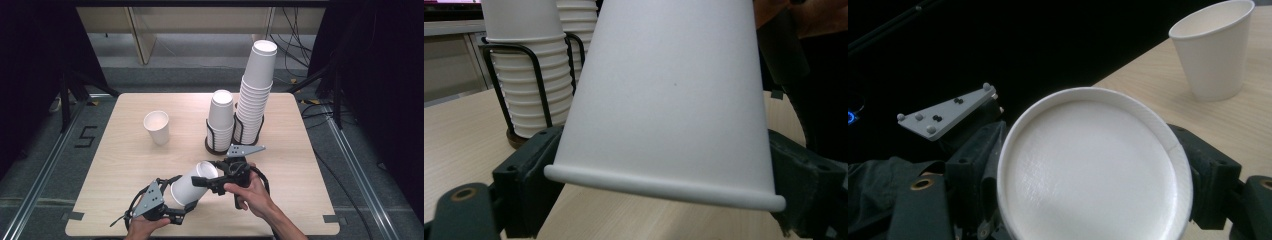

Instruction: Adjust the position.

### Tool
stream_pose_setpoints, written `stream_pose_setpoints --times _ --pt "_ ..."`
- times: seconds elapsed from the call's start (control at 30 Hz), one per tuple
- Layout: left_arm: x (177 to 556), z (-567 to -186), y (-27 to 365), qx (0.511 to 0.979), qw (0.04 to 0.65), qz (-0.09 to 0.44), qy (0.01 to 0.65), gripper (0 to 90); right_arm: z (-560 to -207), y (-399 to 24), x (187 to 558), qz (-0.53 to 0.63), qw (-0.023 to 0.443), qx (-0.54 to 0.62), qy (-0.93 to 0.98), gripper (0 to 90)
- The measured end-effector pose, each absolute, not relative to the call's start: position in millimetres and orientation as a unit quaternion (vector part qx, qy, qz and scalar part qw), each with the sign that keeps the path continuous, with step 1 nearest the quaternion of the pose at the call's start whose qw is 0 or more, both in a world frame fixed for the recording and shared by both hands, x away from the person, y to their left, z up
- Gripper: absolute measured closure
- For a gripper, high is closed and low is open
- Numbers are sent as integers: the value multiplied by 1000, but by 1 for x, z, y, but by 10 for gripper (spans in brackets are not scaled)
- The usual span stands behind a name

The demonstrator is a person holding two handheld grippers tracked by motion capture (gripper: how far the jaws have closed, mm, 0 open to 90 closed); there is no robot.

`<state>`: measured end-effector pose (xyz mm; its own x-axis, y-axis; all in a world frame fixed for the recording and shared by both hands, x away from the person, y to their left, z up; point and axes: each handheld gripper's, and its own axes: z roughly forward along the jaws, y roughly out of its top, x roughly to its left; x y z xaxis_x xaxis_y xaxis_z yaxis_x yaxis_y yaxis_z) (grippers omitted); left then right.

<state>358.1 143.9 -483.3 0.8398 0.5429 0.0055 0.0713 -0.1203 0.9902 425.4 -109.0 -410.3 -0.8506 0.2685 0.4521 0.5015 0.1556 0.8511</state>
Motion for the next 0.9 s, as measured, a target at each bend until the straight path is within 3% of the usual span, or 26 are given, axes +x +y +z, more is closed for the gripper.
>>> stream_pose_setpoints --times 0.17,0.27,0.57,0.9 --pt "358 -482 145 745 608 182 207 142 -408 -110 423 -579 104 -252 -769 225" --pt "360 -483 146 760 599 157 196 143 -405 -112 425 -562 62 -230 -792 170" --pt "361 -473 148 813 536 153 170 153 -388 -120 418 -493 -12 -165 -854 157" --pt "355 -468 144 861 460 162 143 153 -383 -114 407 -419 -39 -100 -902 158"
